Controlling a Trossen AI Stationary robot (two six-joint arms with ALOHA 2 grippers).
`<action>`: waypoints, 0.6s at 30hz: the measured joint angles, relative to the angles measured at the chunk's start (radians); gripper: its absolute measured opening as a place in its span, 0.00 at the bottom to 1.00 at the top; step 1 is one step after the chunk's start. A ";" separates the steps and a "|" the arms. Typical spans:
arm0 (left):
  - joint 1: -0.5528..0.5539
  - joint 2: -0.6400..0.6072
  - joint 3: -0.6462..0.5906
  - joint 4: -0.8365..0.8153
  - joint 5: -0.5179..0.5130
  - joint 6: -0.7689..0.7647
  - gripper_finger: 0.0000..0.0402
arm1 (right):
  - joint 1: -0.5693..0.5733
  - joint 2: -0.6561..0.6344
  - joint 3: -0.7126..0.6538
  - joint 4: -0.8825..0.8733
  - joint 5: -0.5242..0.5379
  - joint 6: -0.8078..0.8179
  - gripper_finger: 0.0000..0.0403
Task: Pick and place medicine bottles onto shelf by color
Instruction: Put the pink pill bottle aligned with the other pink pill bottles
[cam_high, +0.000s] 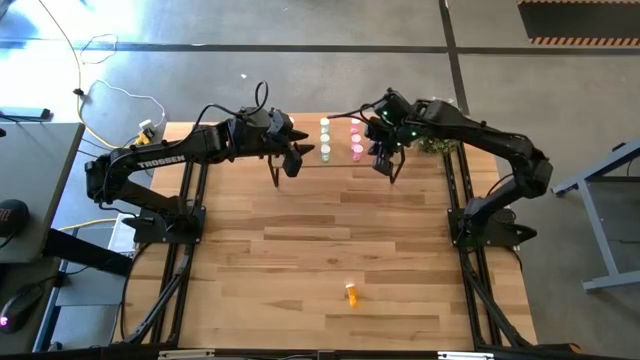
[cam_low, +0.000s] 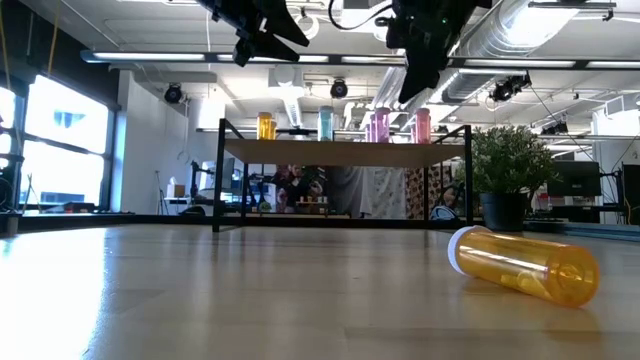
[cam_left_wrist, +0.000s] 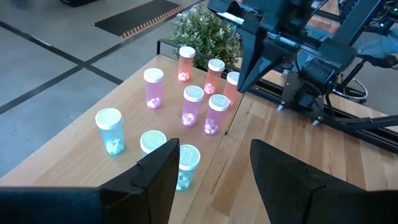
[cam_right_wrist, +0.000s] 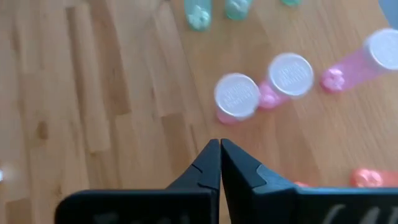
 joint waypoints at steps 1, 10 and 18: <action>0.000 0.000 0.000 0.000 0.000 0.000 0.46 | 0.000 0.001 0.000 -0.007 0.016 0.000 0.01; 0.000 0.000 0.000 0.000 0.000 0.002 0.46 | 0.000 0.001 0.000 -0.016 0.060 0.016 0.00; 0.000 0.001 0.000 0.000 0.000 0.002 0.46 | -0.002 0.001 0.000 -0.039 0.092 0.036 0.00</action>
